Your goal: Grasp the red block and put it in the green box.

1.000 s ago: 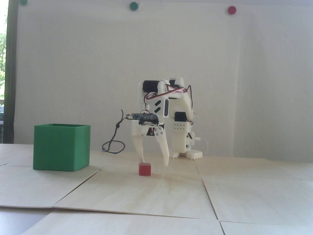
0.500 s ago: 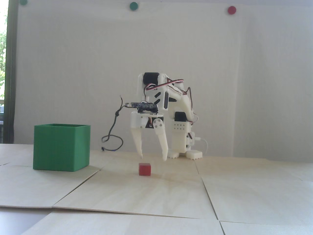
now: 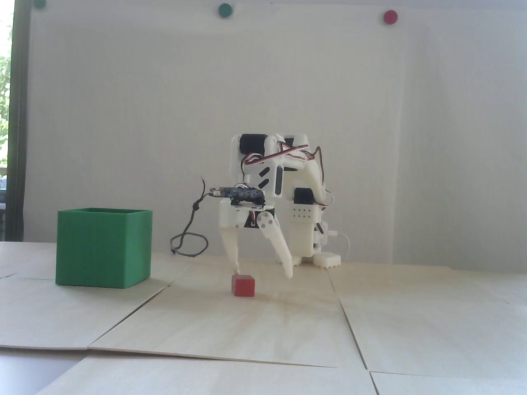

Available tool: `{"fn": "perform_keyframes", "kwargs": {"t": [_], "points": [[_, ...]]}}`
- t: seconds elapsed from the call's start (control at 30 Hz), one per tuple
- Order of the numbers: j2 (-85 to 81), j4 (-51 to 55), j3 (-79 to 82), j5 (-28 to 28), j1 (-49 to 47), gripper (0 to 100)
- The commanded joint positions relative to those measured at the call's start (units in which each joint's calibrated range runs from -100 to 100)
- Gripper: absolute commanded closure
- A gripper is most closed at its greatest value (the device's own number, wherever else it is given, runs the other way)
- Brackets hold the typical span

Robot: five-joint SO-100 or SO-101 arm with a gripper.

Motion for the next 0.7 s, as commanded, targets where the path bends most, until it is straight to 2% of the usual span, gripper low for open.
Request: {"fn": "perform_keyframes", "kwargs": {"t": [0.0,0.23,0.53,0.67], "points": [[-1.83,-1.11,-1.14,-0.28,0.27,66],[-4.83,-1.11,-1.05,-0.28,0.99,57],[-8.62,-0.43,-0.51,0.13,2.92,56],[-8.77,-0.43,-0.51,0.13,3.17,50]]}}
